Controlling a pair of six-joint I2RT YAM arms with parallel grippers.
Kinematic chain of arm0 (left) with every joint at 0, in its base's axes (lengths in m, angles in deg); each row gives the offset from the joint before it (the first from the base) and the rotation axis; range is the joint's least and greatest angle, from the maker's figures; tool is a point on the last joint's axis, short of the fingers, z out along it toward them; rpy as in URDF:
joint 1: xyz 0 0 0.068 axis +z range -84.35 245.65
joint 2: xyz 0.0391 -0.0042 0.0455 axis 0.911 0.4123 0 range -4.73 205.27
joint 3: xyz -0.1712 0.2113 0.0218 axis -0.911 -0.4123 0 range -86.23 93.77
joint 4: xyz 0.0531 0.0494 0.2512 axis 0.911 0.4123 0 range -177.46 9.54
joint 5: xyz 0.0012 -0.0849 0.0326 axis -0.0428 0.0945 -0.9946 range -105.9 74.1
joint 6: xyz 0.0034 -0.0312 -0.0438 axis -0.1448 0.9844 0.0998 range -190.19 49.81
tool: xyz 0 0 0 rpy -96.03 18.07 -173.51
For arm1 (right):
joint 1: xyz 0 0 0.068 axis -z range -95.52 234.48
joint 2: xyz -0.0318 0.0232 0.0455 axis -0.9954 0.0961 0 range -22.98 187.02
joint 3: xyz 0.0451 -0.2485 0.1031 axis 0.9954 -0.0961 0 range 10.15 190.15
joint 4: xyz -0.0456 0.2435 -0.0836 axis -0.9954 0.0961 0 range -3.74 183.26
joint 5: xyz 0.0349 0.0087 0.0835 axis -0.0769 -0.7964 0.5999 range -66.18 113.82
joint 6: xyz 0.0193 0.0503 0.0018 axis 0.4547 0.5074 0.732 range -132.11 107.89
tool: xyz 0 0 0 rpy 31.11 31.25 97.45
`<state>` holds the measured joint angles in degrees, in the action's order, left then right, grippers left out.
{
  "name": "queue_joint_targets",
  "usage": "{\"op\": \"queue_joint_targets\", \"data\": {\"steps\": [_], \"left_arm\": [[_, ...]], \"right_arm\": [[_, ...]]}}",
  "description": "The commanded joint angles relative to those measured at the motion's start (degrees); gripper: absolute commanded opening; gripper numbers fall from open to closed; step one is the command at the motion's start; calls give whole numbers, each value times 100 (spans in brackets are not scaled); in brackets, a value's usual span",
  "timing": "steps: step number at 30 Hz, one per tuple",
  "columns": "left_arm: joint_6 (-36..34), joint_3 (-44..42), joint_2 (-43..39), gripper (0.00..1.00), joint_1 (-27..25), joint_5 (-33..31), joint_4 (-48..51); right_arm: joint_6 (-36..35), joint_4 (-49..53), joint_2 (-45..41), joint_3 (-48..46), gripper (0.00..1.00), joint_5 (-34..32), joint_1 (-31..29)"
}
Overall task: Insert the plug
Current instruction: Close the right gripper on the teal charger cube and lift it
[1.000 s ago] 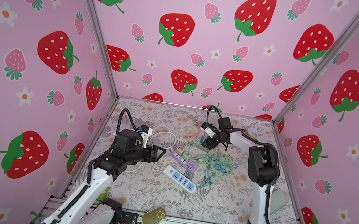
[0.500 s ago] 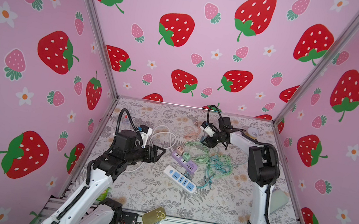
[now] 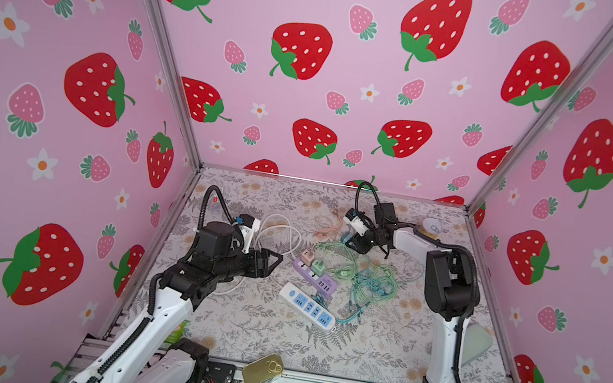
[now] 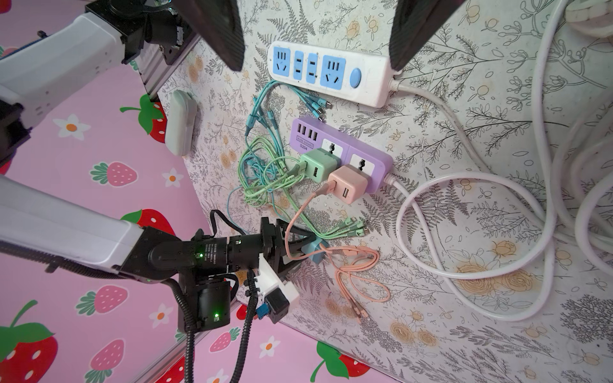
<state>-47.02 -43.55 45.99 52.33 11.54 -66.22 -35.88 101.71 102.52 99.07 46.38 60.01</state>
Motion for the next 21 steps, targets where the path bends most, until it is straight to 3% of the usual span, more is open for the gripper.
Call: {"op": "queue_joint_targets", "data": {"steps": [1, 5, 12, 21], "left_arm": [[4, 22, 67, 72, 23, 13, -56], [39, 4, 112, 72, 25, 33, -142], [60, 47, 365, 72, 24, 226, -189], [97, 109, 600, 74, 23, 502, -410]], "right_arm": [[209, -197, -427, -205, 36, 21, 35], [487, -450, -802, -454, 31, -211, 39], [1041, -808, -1539, -797, 30, -771, 45], [1408, -894, -2639, -1067, 27, -1024, 39]]}}
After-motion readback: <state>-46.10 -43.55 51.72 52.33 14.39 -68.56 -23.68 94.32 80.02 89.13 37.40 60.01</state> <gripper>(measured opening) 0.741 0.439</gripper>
